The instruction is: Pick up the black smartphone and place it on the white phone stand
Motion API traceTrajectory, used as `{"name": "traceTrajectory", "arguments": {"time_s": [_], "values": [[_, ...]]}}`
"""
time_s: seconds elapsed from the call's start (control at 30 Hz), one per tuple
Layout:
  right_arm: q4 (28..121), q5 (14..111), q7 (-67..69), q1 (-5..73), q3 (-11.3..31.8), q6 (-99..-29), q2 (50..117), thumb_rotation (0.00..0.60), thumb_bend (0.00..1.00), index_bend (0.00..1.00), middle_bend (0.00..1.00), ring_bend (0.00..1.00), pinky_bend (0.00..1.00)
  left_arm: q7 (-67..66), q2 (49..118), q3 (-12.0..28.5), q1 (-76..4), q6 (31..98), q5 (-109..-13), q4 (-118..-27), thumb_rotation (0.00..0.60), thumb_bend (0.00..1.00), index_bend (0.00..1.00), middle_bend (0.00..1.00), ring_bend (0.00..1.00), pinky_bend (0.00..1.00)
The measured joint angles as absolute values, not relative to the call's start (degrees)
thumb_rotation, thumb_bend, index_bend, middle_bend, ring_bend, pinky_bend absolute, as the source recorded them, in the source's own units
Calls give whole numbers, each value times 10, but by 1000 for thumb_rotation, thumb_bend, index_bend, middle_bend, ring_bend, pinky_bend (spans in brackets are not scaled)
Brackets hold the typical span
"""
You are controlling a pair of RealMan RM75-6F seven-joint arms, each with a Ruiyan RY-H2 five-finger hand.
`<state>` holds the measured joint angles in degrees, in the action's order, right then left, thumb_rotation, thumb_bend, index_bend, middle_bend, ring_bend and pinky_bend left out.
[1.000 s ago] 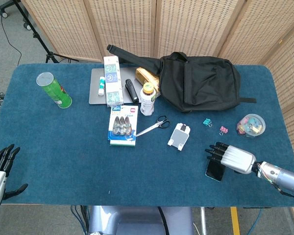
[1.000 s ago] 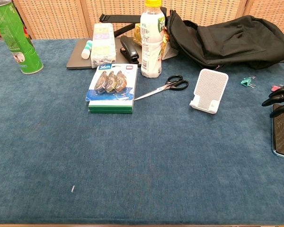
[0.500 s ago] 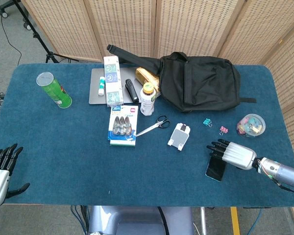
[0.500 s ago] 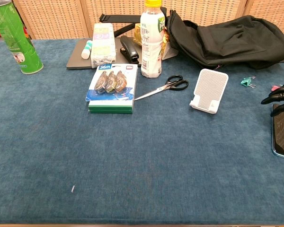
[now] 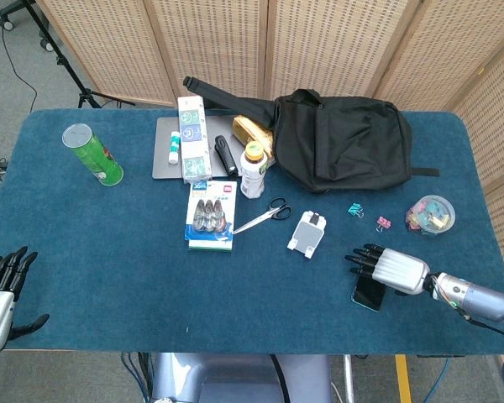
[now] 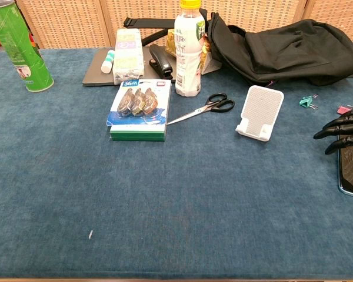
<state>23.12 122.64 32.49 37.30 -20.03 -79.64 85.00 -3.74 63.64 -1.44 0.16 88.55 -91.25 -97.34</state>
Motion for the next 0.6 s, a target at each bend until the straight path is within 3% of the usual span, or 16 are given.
{"name": "traceTrajectory", "arguments": {"time_s": [0.27,0.37,0.43,0.6], "values": [[206,1216,333,373,-213,-786,874,600,0,135,25,0,130,-36,636,-13,0,883,-908,-973,600,0,0,0,0,0],[201,1213,337,372,-217,-785,879,600,64,171,73,6,135,-37,637,-13,-1,881,-907,-973,600,0,0,0,0,0],[197,1210,338,372,-219,-786,883,600,139,240,133,51,182,-37,636,-13,-1,881,-908,-973,600,0,0,0,0,0],[184,1201,342,366,-219,-801,894,600,263,478,409,342,394,-35,636,-14,0,882,-907,-972,600,0,0,0,0,0]]}}
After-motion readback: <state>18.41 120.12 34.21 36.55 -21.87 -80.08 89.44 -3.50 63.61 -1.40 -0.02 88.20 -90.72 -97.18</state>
